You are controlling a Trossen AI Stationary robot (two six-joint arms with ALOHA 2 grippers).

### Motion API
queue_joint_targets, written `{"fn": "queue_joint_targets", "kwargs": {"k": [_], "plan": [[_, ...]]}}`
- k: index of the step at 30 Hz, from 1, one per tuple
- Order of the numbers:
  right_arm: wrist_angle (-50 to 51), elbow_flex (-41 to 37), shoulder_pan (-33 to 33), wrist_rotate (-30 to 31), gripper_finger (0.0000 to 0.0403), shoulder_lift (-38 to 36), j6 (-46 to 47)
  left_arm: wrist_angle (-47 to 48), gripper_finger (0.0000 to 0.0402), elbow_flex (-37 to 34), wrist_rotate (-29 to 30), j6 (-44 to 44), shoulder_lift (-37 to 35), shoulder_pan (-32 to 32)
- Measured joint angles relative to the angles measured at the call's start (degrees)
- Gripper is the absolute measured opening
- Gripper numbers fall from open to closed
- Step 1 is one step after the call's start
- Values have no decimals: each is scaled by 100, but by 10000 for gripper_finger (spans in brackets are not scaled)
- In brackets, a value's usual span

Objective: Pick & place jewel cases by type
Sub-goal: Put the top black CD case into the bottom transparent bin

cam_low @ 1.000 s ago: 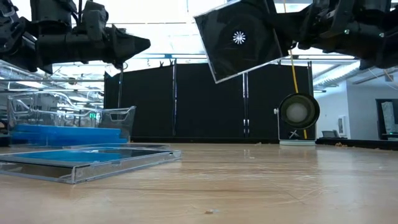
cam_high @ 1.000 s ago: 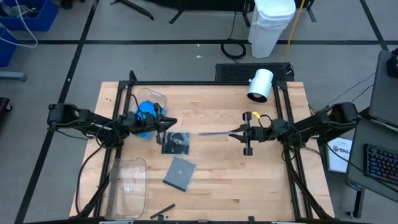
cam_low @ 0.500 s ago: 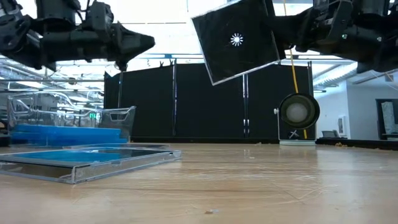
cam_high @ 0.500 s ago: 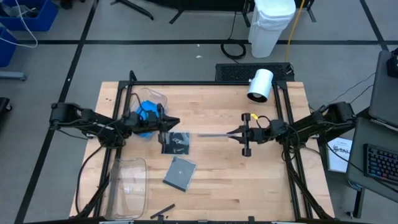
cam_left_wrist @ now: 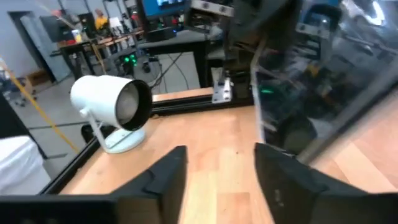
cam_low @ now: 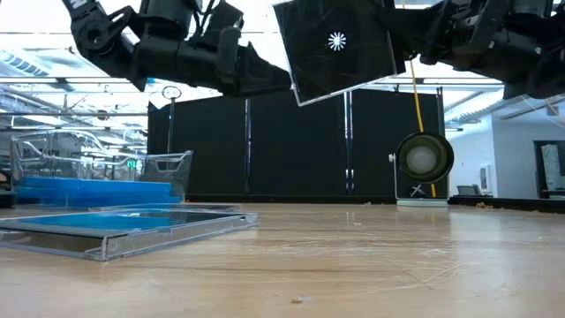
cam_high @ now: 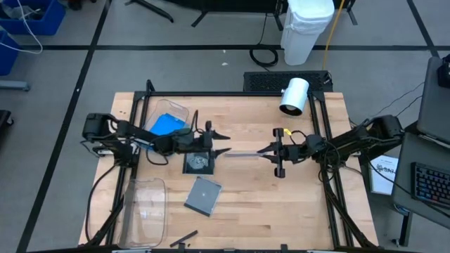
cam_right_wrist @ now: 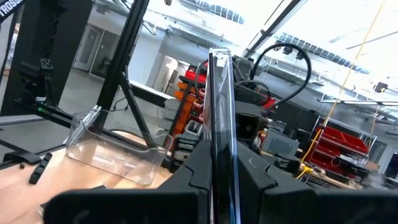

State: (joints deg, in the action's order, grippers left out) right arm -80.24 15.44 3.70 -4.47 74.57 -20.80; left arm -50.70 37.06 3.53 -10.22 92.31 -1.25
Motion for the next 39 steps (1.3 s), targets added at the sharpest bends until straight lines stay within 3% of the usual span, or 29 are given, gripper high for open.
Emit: {"fn": "queue_joint_targets", "kwargs": {"k": [5, 10, 20, 27, 33, 39], "plan": [[160, 0, 4, -27, 24, -77, -4, 7, 267, 11, -143, -395, 0, 204], [297, 0, 4, -50, 24, -73, 65, 233, 295, 13, -138, -511, 0, 368], [669, 2, 7, -6, 24, -267, 201, 1452, 299, 13, 434, -357, -535, 500], [589, 2, 2, 9, 24, -272, 201, 951, 299, 13, 261, -75, -590, 498], [535, 2, 2, -3, 24, -268, 203, 265, 299, 12, -129, 63, -266, 469], [545, 2, 2, -7, 24, -268, 210, -384, 299, 13, -122, 25, 111, 463]]}}
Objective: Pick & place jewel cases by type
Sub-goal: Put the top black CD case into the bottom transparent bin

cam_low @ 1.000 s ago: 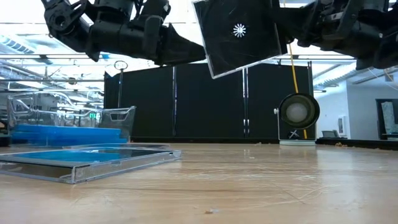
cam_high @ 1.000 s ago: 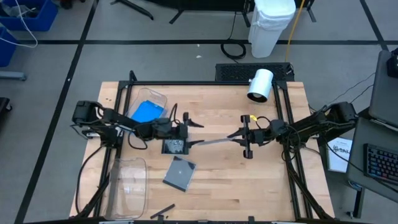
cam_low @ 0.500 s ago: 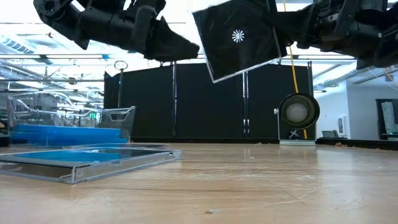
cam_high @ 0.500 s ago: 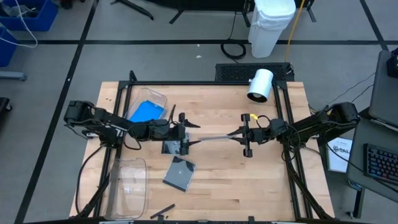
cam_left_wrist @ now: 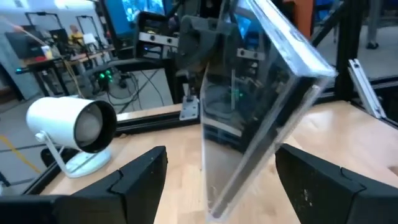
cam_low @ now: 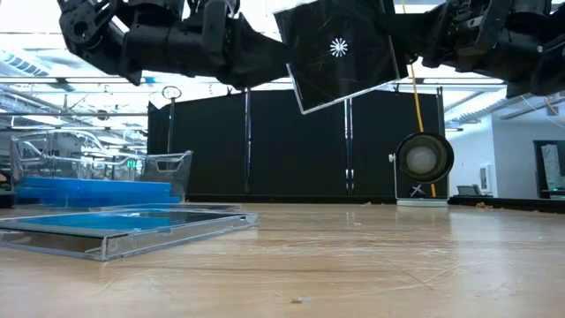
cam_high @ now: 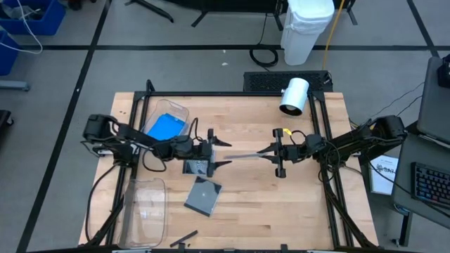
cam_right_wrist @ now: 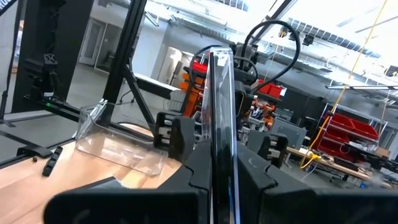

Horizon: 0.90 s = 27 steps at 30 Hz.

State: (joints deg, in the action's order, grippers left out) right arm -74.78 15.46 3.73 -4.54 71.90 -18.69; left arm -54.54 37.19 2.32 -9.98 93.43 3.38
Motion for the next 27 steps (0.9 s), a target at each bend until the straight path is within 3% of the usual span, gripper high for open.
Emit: {"fn": "queue_joint_targets", "kwargs": {"k": [6, 9, 14, 20, 27], "plan": [[-2, 0, 0, 0, 24, 0, 17, -270, 294, -1, 240, 71, 175, -24], [0, 0, 0, 0, 24, 0, 15, -310, 270, 0, 139, 19, 184, -24], [0, -2, 0, 0, 24, 0, 13, -317, 183, 0, 29, -189, 186, -22], [-17, -2, -2, 36, 30, 0, 154, -308, 37, 0, 12, -463, 177, -20], [-88, -2, 6, -2, 97, -2, 316, -155, 36, 0, 125, -528, -21, -10]]}}
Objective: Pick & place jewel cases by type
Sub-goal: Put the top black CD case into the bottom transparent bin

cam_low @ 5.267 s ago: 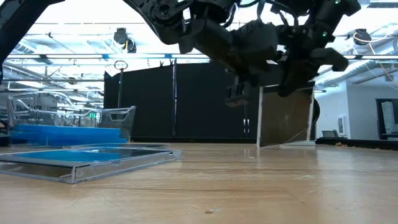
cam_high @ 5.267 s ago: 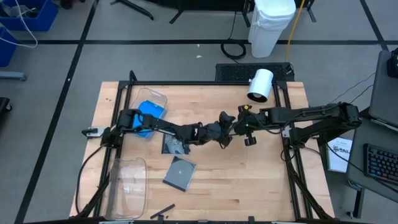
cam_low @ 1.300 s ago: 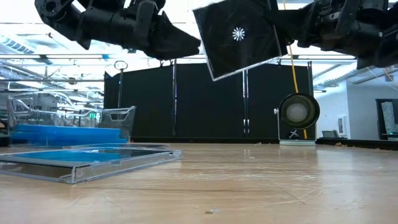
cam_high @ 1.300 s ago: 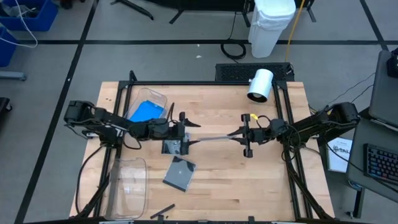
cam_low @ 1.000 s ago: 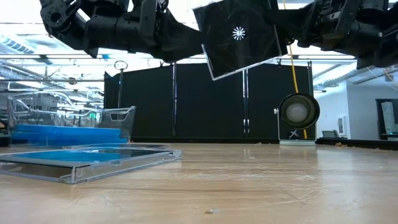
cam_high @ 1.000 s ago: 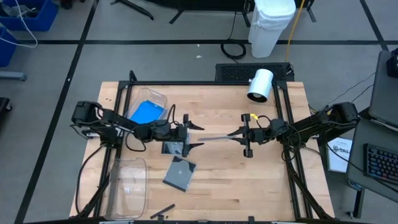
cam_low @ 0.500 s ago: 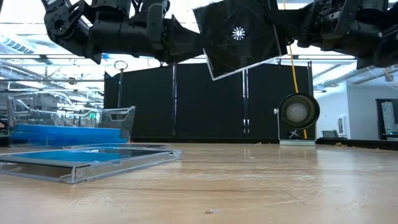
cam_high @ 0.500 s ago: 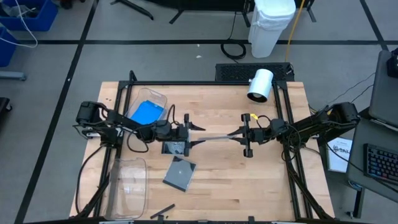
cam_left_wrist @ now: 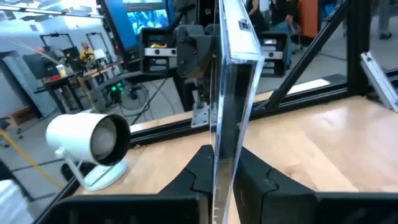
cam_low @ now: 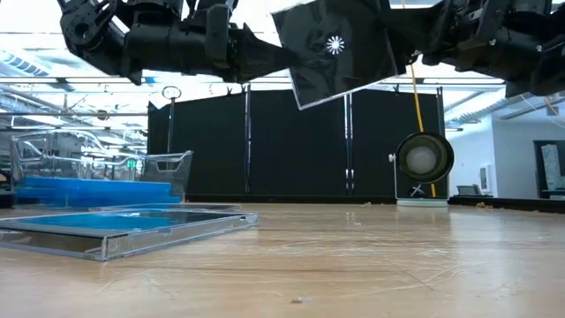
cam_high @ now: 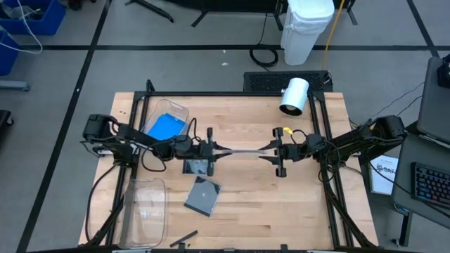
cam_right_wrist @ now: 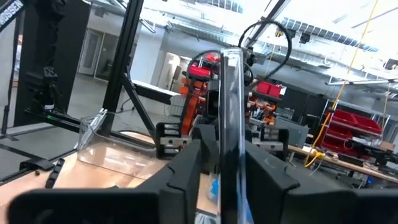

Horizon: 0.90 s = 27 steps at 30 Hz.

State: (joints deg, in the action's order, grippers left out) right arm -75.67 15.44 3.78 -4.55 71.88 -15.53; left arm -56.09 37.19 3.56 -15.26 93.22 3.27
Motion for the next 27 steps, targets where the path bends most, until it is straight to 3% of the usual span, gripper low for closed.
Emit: {"fn": "queue_joint_targets", "kwargs": {"k": [5, 8, 12, 16, 21, 27], "plan": [[-28, -2, 70, 7, 122, -161, -4, 1585, 36, 0, 677, -168, -978, 199], [-36, -2, 95, -33, 127, -329, -9, 2930, 36, -2, 1230, 210, -1800, 415], [198, -2, 84, -9, 128, -558, -18, 4727, 36, 14, 2059, 1154, -2938, 991], [502, -2, 80, 0, 129, -716, -140, 7251, 36, 775, 2847, 2812, -3695, 1719], [823, -2, 80, 13, 129, -786, -185, 10304, 36, 2500, 3166, 4473, -3483, 2709], [935, -2, 77, 21, 128, -780, -203, 12877, 36, 4335, 1991, 6137, -2241, 3383]]}}
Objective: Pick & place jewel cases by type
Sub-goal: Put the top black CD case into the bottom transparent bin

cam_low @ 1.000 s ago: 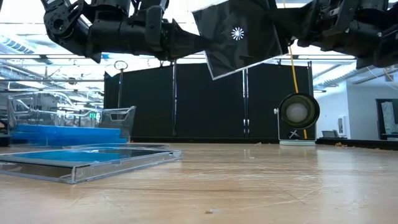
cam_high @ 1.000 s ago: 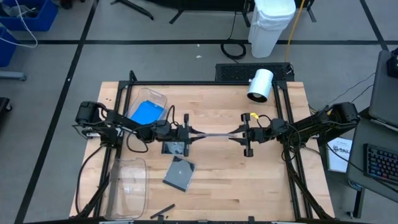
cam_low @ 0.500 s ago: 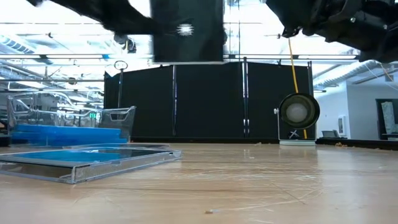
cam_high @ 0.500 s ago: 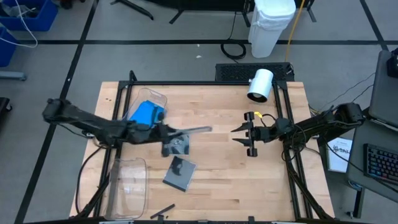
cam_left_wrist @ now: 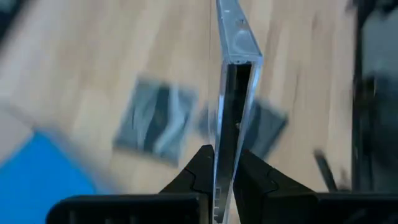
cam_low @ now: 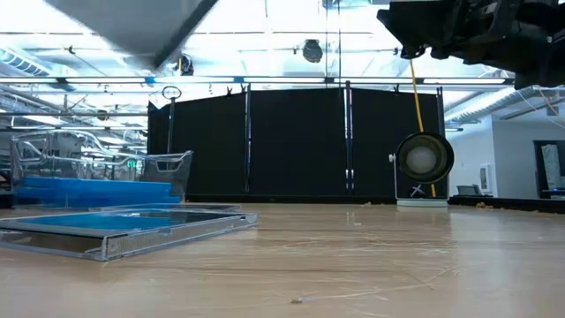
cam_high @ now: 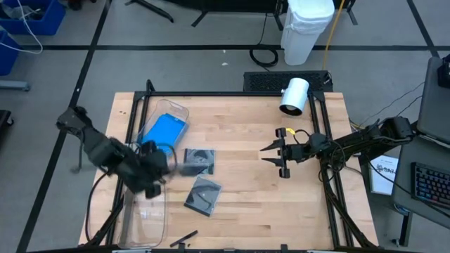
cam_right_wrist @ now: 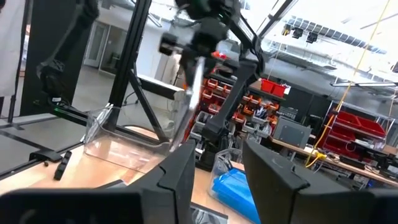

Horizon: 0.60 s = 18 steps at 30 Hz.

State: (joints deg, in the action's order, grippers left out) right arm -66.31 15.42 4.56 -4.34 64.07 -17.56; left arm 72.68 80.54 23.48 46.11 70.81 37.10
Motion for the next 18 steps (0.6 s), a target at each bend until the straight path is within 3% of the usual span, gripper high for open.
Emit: {"fn": "queue_joint_targets", "kwargs": {"k": [4, 6, 11, 18], "plan": [[22, 0, 0, 0, 122, 0, -4, 1804, 36, 1045, -1030, 1132, 1116, 264], [34, 0, 0, 0, 121, 0, 13, 1659, 36, 1287, -1589, 1223, 1465, 360], [71, 0, 0, -2, 119, 0, 44, 1803, 36, 2076, -2280, 1425, 2270, 619], [66, 0, 0, -20, 117, 0, 206, 1806, 35, 2431, -2724, 2769, 2553, 1026]]}}
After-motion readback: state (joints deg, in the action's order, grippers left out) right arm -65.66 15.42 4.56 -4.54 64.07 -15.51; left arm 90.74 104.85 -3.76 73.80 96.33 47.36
